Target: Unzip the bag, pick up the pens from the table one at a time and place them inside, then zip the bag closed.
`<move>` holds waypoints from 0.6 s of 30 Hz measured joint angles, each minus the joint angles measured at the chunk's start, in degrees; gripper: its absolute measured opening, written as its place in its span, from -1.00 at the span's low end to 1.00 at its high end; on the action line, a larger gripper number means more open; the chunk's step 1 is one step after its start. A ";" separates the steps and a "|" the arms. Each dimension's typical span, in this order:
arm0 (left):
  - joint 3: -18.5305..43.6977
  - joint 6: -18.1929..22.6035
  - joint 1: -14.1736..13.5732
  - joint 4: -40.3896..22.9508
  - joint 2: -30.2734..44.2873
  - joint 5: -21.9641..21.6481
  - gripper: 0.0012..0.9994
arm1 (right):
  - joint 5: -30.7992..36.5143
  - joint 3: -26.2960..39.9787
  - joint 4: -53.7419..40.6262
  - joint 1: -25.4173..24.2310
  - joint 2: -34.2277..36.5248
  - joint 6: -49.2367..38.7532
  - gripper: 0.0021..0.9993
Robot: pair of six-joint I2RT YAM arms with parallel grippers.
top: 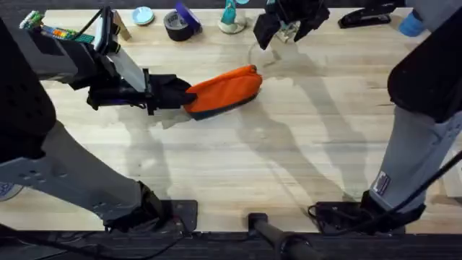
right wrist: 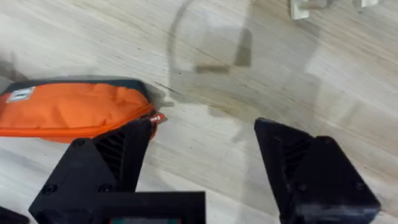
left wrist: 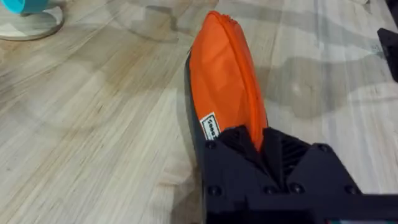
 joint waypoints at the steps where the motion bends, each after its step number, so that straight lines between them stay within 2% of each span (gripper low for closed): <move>1: 0.00 0.00 0.00 0.00 0.00 0.00 -0.92 | -0.02 0.81 -0.68 0.00 -0.01 0.15 0.99; 10: 0.00 0.00 0.00 0.00 0.00 0.00 -0.92 | 0.00 8.80 -6.00 0.18 -0.04 0.22 0.99; 18: 0.00 0.00 0.00 -0.02 0.00 0.00 -0.92 | 0.00 9.49 -11.18 1.16 -0.04 0.39 0.99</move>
